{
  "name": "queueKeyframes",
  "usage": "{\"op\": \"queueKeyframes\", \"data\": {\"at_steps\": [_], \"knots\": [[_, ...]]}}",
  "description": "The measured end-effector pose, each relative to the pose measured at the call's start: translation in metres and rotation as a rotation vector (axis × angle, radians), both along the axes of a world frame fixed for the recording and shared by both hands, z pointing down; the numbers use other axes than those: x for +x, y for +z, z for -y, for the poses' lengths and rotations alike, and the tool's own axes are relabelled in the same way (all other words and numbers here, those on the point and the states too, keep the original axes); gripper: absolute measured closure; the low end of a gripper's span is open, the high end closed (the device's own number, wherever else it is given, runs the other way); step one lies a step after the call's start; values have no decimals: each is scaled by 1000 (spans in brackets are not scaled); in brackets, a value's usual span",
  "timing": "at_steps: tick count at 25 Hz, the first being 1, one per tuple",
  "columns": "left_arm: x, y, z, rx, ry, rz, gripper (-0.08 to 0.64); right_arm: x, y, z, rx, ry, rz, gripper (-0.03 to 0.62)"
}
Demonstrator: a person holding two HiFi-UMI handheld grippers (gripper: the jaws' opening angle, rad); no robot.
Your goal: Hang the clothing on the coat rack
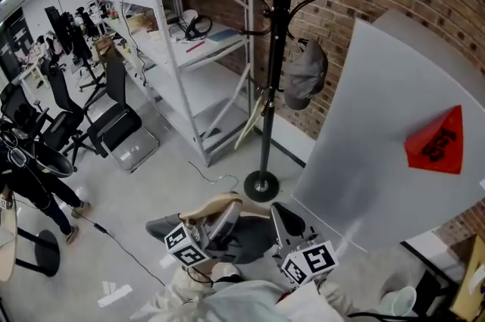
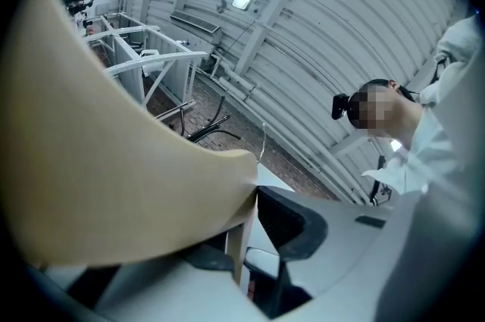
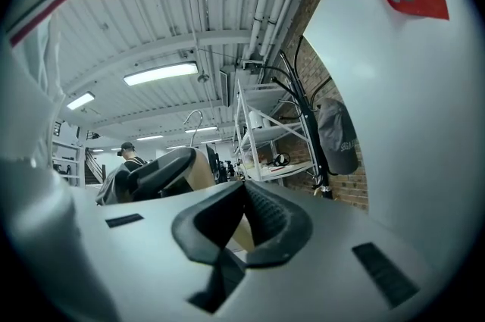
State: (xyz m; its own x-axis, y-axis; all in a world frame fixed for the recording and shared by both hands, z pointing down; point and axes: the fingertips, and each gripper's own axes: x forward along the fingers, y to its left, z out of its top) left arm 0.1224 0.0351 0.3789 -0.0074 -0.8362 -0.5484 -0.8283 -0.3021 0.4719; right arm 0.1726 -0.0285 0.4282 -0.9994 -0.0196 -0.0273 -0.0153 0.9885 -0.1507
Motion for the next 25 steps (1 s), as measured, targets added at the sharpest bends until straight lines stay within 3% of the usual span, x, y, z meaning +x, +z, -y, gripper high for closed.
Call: {"op": "queueKeyframes", "data": {"at_steps": [7, 15, 25], "knots": [[-58, 1, -13, -5, 19, 18, 457, -60, 4, -24, 1, 18, -1, 569], [-108, -1, -19, -9, 16, 19, 457, -97, -5, -18, 19, 78, 10, 568], [-170, 12, -9, 1, -6, -44, 459, -163, 9, 4, -3, 58, -2, 568]]}}
